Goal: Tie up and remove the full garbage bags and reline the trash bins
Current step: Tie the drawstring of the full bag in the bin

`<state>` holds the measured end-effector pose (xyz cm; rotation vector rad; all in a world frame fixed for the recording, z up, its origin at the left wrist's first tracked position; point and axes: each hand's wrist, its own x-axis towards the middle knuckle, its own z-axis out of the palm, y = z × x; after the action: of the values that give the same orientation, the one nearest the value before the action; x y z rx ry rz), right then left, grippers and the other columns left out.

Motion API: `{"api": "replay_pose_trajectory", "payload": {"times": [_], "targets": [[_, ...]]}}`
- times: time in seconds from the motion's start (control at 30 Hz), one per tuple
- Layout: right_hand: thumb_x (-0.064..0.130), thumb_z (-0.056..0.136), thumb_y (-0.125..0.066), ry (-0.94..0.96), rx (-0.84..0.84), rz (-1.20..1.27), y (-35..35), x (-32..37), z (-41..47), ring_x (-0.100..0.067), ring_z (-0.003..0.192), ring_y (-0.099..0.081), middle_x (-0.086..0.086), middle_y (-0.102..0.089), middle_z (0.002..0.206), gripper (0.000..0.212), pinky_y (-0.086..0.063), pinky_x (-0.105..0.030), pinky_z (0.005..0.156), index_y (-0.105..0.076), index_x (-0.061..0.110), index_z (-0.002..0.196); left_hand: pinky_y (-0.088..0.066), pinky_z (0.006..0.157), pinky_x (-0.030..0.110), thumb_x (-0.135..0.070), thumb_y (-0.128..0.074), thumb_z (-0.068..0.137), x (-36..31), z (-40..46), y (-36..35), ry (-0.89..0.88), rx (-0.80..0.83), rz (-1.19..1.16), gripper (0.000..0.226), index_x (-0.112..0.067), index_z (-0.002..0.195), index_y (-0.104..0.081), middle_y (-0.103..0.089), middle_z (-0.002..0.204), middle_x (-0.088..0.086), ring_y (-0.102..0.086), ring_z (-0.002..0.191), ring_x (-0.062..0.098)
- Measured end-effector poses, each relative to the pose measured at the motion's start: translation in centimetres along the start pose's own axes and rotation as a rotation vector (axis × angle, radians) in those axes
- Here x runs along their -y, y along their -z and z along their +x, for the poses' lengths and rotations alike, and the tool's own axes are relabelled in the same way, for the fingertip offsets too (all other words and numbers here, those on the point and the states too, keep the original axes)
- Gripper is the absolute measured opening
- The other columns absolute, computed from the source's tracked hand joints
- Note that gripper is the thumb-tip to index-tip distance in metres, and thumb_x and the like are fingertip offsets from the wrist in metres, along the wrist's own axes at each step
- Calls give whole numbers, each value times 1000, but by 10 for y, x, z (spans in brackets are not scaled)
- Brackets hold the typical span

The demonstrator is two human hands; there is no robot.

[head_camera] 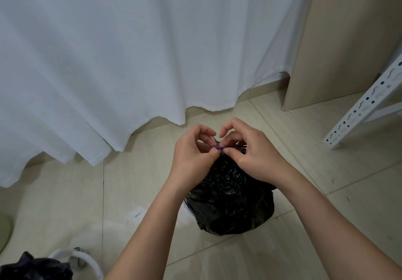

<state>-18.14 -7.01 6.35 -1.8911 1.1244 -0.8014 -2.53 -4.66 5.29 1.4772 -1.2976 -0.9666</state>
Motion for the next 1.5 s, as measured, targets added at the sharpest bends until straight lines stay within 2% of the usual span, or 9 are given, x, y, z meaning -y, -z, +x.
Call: {"api": "replay_pose_trajectory", "payload": {"times": [0.17,0.3,0.47,0.63,0.77,0.9,1.07,1.33,1.5], "targets": [[-4,87,-62,-87,19,162,4,-1,-1,-2,81,-69,5,-74,82,27,-46,-7,75,-63,21,98,-38,51,9,-5,-67,81,0,0,-3,-59,50,122,13,-16,77,-67,-63,64,-6,-53,53,-2],[2,85,-68,-75,-51,71,4,-2,-1,4,79,-68,16,-74,80,30,-46,-5,72,-72,31,82,-34,50,8,-14,-64,84,3,2,-6,-33,59,278,12,-20,74,-63,-57,70,-7,-48,53,-2],[5,82,-71,-16,-119,20,3,-2,-2,6,76,-67,19,-73,76,23,-45,-3,70,-77,28,82,-43,53,16,-9,-63,85,2,0,-3,84,68,71,11,-20,86,-60,-66,68,-6,-55,56,1],[3,85,-69,-130,-61,258,2,-6,-3,-5,75,-69,5,-75,80,15,-50,-13,70,-69,18,85,-43,53,23,-11,-70,83,2,0,-1,202,12,-75,20,-18,92,-54,-70,69,-3,-56,58,10],[-2,89,-63,-213,11,461,3,-6,-3,-17,81,-67,-8,-73,84,18,-51,-33,84,-55,15,88,-44,52,17,-9,-75,81,1,1,-2,112,-8,-74,16,-11,82,-59,-72,70,-1,-59,59,7],[-6,89,-61,-269,11,594,4,-6,-3,-24,83,-64,-16,-69,89,20,-50,-40,85,-55,13,87,-36,47,10,-13,-79,78,1,1,-5,16,-16,68,19,-18,68,-64,-57,50,-18,-46,46,-3],[-2,88,-65,-316,-52,576,8,-9,0,-19,73,-64,-6,-71,80,17,-51,-35,74,-59,14,86,-44,53,15,-13,-75,79,-1,-2,-4,31,118,99,17,-30,78,-71,-65,65,-23,-52,56,1],[1,86,-67,-215,27,408,10,-7,0,-15,87,-73,-2,-77,88,16,-57,-24,80,-73,15,89,-52,64,36,-24,-78,80,-2,-1,-3,73,60,124,15,-32,69,-72,-72,71,-1,-56,61,9],[4,84,-72,-167,-26,303,7,-4,-1,-12,82,-73,2,-76,82,13,-56,-21,78,-74,16,81,-53,64,26,-19,-77,81,-3,-1,-2,125,81,49,12,-28,73,-75,-73,70,-8,-66,66,5]]}}
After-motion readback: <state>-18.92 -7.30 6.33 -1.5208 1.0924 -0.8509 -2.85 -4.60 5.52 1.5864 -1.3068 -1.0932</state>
